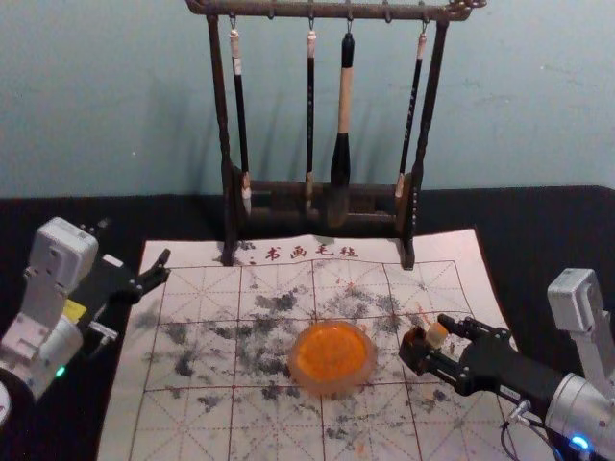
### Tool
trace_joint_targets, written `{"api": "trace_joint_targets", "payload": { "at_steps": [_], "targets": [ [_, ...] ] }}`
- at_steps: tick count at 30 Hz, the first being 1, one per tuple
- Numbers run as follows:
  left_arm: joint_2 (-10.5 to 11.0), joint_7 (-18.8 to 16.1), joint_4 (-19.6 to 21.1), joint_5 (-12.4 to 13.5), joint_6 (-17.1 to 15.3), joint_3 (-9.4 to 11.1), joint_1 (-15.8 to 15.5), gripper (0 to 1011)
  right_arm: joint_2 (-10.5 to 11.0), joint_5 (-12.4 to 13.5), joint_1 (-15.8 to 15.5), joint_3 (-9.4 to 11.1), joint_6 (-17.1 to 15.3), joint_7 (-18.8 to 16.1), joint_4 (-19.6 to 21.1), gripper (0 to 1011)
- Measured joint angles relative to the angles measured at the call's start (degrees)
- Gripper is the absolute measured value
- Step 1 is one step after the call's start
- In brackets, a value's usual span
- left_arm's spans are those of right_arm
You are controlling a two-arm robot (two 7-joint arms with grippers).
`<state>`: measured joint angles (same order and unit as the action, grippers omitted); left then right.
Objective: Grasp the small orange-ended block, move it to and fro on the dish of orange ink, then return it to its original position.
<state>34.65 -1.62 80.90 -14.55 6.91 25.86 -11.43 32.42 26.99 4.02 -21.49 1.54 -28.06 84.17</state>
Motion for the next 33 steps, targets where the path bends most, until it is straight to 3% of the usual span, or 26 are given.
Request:
{"api": "trace_joint_targets", "payload": {
  "at_steps": [15, 33],
  "targets": [
    [0.00, 0.00, 0.00, 0.00, 0.00, 0.00, 0.00, 1001, 0.00, 0.00, 0.00, 0.01, 0.04, 0.00, 0.01, 84],
    [0.00, 0.00, 0.00, 0.00, 0.00, 0.00, 0.00, 1001, 0.00, 0.00, 0.00, 0.01, 0.04, 0.00, 0.00, 81]
  ]
}}
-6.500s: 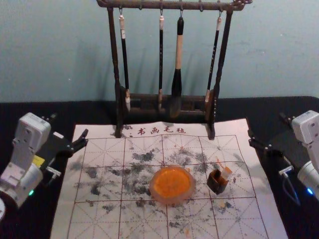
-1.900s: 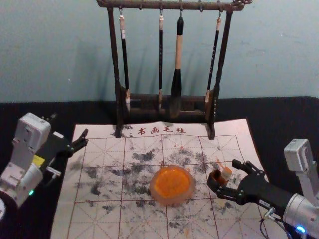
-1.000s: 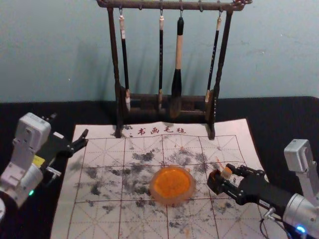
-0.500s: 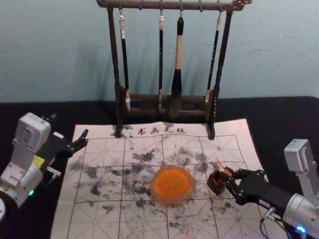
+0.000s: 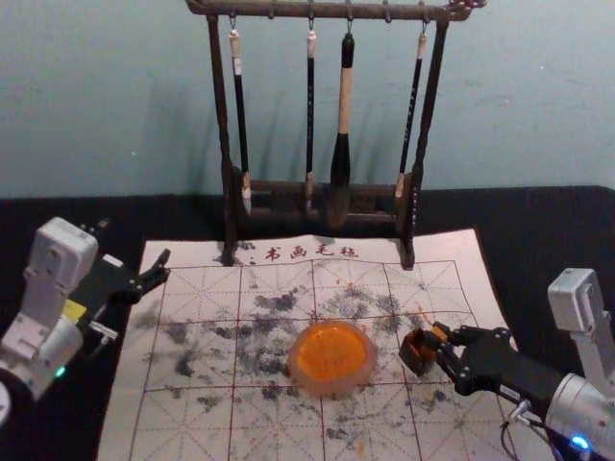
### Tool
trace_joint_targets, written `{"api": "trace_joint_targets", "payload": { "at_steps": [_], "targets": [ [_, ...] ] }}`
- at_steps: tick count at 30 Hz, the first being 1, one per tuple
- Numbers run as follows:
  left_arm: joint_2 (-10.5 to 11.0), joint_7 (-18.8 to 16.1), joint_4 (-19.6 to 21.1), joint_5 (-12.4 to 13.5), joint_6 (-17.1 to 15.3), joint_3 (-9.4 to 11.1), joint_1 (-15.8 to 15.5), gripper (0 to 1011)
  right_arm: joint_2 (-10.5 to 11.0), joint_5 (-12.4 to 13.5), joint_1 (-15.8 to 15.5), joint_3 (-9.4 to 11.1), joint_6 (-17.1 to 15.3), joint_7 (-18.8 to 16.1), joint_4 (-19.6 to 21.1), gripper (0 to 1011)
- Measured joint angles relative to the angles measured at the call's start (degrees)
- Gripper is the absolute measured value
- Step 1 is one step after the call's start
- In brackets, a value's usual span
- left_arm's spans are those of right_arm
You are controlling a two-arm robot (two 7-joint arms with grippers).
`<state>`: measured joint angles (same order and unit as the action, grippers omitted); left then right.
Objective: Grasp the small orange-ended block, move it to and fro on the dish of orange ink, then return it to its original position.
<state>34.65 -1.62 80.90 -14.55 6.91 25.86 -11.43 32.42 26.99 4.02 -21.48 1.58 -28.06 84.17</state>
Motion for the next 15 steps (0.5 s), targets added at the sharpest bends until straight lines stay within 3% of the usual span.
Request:
{"api": "trace_joint_targets", "payload": {
  "at_steps": [15],
  "targets": [
    [0.00, 0.00, 0.00, 0.00, 0.00, 0.00, 0.00, 1001, -0.66, 0.07, -0.62, 2.00, -0.28, -0.57, 1.57, 81]
  ]
}}
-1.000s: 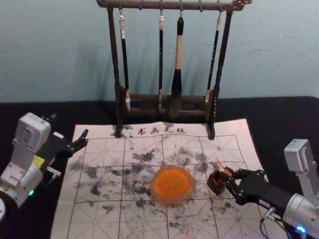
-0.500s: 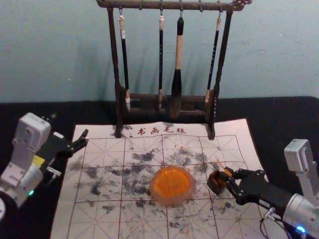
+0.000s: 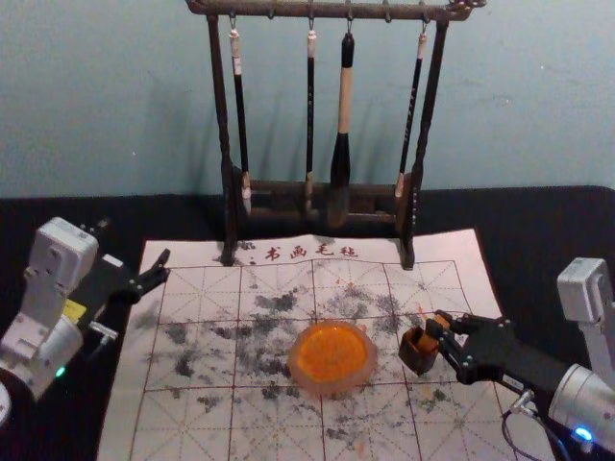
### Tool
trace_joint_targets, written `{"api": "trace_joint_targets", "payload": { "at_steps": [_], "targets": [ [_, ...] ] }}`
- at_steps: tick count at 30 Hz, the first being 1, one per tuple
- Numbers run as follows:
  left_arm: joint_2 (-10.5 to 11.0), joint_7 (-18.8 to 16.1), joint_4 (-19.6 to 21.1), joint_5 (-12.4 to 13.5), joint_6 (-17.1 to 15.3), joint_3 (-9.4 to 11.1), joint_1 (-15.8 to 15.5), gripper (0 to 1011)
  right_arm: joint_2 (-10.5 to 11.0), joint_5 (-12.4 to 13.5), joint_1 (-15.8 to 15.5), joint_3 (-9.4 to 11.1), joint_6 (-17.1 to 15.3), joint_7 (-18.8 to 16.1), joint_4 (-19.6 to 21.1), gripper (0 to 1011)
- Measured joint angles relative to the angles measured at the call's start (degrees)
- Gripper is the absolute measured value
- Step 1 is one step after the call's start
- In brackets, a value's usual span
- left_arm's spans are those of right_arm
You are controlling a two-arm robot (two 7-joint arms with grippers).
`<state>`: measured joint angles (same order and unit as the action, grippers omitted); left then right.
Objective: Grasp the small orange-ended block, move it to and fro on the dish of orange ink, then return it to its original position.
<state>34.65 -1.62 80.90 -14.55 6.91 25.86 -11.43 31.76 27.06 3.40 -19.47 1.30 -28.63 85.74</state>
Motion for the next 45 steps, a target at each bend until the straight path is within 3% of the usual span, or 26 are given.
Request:
{"api": "trace_joint_targets", "payload": {
  "at_steps": [15, 21, 29, 39, 45],
  "targets": [
    [0.00, 0.00, 0.00, 0.00, 0.00, 0.00, 0.00, 1001, 0.27, 1.41, -0.01, 2.15, 0.13, -0.44, 3.50, 81],
    [0.00, 0.00, 0.00, 0.00, 0.00, 0.00, 0.00, 1001, 0.58, 1.49, 1.47, 1.72, 0.49, -1.70, 4.53, 81],
    [0.00, 0.00, 0.00, 0.00, 0.00, 0.00, 0.00, 1001, 0.54, -0.04, 4.20, -1.20, -0.17, -3.31, 4.23, 81],
    [0.00, 0.00, 0.00, 0.00, 0.00, 0.00, 0.00, 1001, -0.69, -3.78, 8.81, -7.10, -2.18, -5.44, 1.59, 81],
    [0.00, 0.00, 0.00, 0.00, 0.00, 0.00, 0.00, 1001, -1.39, -5.28, 10.83, -9.49, -2.98, -6.33, 0.17, 81]
  ]
}}
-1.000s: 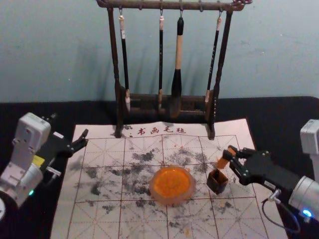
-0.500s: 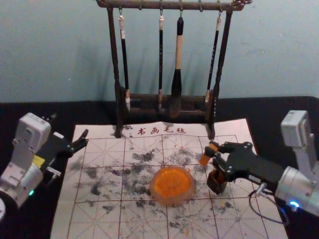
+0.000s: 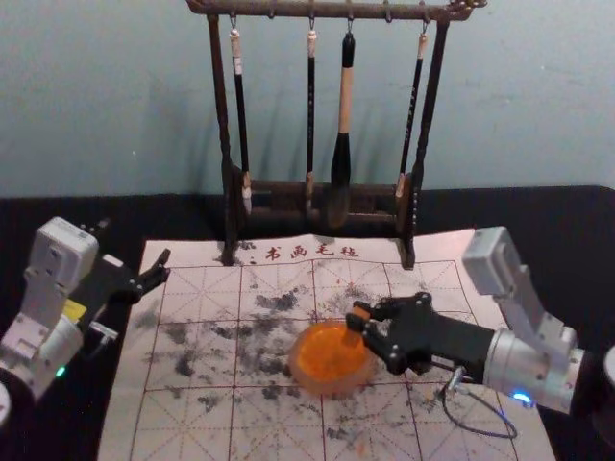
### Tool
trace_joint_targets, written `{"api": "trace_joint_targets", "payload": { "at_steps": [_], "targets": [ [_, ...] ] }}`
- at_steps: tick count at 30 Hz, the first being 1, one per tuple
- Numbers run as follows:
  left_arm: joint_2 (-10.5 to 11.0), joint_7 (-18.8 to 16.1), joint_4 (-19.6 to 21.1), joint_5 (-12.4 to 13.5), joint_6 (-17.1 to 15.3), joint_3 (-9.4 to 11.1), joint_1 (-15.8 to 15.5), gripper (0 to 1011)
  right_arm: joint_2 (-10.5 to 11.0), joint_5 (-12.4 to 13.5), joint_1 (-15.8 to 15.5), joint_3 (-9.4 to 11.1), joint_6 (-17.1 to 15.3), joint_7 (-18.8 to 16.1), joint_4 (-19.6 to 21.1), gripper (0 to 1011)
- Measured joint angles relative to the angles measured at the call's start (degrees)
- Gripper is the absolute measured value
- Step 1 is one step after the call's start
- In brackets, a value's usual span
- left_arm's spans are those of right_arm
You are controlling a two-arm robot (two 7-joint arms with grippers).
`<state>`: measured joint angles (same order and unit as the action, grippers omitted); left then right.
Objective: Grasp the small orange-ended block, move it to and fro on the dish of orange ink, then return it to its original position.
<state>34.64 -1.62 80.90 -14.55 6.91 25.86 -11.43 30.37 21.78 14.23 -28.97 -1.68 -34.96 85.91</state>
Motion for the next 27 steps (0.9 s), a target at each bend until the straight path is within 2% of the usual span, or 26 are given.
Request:
{"api": "trace_joint_targets", "payload": {
  "at_steps": [12, 27],
  "targets": [
    [0.00, 0.00, 0.00, 0.00, 0.00, 0.00, 0.00, 1001, -1.31, -2.44, 3.44, -3.90, -1.56, -1.39, -2.87, 81],
    [0.00, 0.00, 0.00, 0.00, 0.00, 0.00, 0.00, 1001, -3.02, -3.99, 5.68, -5.94, -2.41, -1.35, -5.34, 81]
  ]
}}
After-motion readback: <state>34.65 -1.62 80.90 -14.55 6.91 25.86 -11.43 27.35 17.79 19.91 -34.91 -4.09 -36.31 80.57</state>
